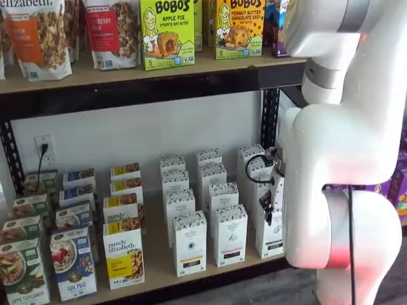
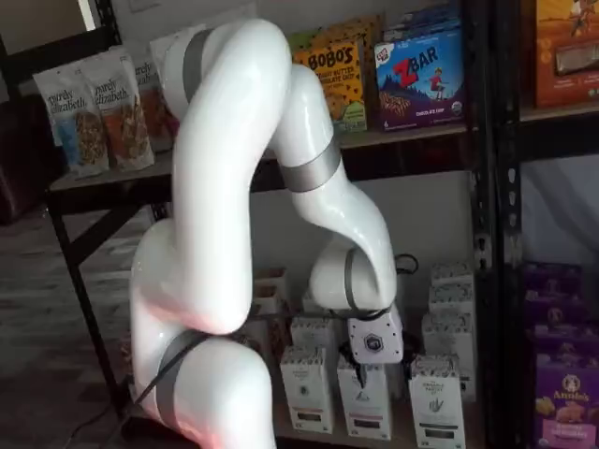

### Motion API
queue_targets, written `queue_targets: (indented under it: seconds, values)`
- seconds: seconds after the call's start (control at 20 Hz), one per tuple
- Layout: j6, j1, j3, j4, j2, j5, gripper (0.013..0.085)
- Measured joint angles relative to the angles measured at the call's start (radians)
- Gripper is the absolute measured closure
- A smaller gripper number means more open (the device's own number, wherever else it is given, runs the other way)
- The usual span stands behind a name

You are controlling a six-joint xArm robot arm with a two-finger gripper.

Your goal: Pick up the white box with a green strip in the middle, on the bottom shelf, the sixth box from the left

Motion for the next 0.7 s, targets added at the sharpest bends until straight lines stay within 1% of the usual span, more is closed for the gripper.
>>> queue_targets:
  seconds: [0.15,0.3,0.4,0.45,0.5,0.55,0.6,0.7]
  values:
    - [-0.047,0.002,-0.060,0.049,0.058,0.011,0.0130]
    - [-0.071,0.005,-0.106,0.076,0.105,0.013,0.0130]
    - [-0.105,0.013,-0.134,0.118,0.132,0.010,0.0130]
    - [-0.114,0.017,-0.148,0.131,0.145,0.008,0.0130]
    - [-0.098,0.017,-0.165,0.116,0.160,0.005,0.0130]
    - [-0.063,0.013,-0.186,0.077,0.178,0.003,0.0130]
    - [-0.020,0.007,-0.212,0.029,0.198,0.006,0.0130]
    - [0.024,0.002,-0.252,-0.023,0.225,0.015,0.0130]
